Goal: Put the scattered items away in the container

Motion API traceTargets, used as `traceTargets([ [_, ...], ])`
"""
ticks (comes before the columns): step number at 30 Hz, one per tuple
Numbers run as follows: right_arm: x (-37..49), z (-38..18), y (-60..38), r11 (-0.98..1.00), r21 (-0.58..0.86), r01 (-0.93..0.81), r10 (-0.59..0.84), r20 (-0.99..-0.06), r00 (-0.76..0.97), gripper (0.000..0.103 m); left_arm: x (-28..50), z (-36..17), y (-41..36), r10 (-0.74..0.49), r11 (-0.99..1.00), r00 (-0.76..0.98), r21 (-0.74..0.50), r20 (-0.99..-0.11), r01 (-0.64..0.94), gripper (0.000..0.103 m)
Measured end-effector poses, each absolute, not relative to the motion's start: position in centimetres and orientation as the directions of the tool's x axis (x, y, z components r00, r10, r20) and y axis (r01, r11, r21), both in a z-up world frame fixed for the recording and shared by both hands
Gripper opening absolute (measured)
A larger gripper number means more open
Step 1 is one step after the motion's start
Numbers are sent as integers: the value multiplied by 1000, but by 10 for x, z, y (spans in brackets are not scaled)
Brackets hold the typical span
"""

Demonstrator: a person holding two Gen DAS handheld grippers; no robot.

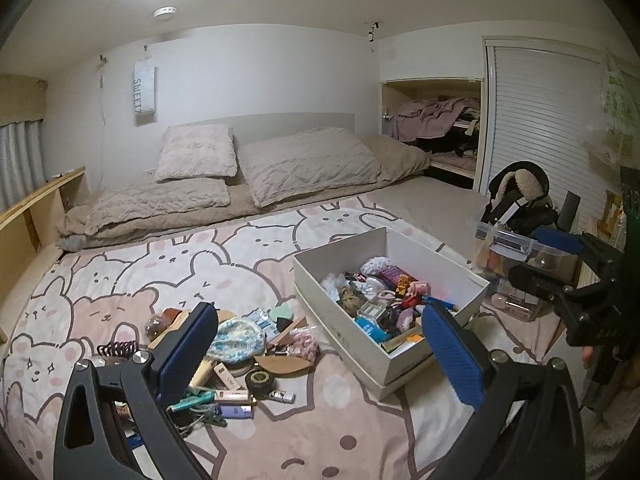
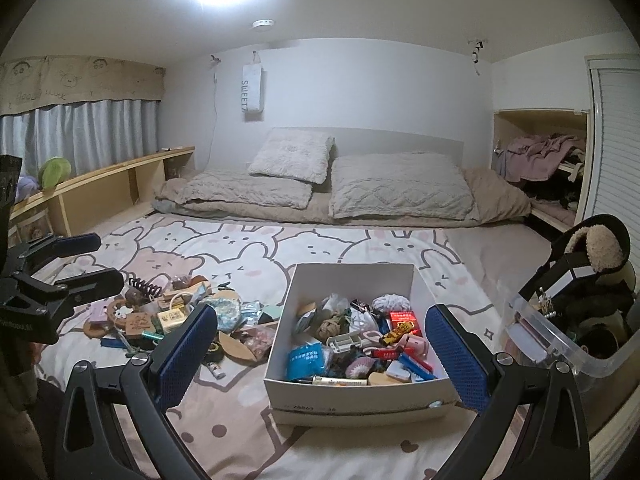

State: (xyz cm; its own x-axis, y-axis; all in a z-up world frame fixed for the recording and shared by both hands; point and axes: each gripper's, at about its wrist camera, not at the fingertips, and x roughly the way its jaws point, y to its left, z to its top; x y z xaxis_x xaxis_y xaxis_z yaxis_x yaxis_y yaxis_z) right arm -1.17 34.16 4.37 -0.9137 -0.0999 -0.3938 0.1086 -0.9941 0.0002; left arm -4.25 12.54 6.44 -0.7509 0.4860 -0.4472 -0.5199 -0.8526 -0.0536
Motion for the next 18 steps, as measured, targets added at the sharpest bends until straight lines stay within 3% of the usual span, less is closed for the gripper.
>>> traceTargets([
  [18,-3,29,329,-993,-6,114,-101,-420,-902,103,-39,44,103,465,-866,-746,-71,-478,-495,102],
])
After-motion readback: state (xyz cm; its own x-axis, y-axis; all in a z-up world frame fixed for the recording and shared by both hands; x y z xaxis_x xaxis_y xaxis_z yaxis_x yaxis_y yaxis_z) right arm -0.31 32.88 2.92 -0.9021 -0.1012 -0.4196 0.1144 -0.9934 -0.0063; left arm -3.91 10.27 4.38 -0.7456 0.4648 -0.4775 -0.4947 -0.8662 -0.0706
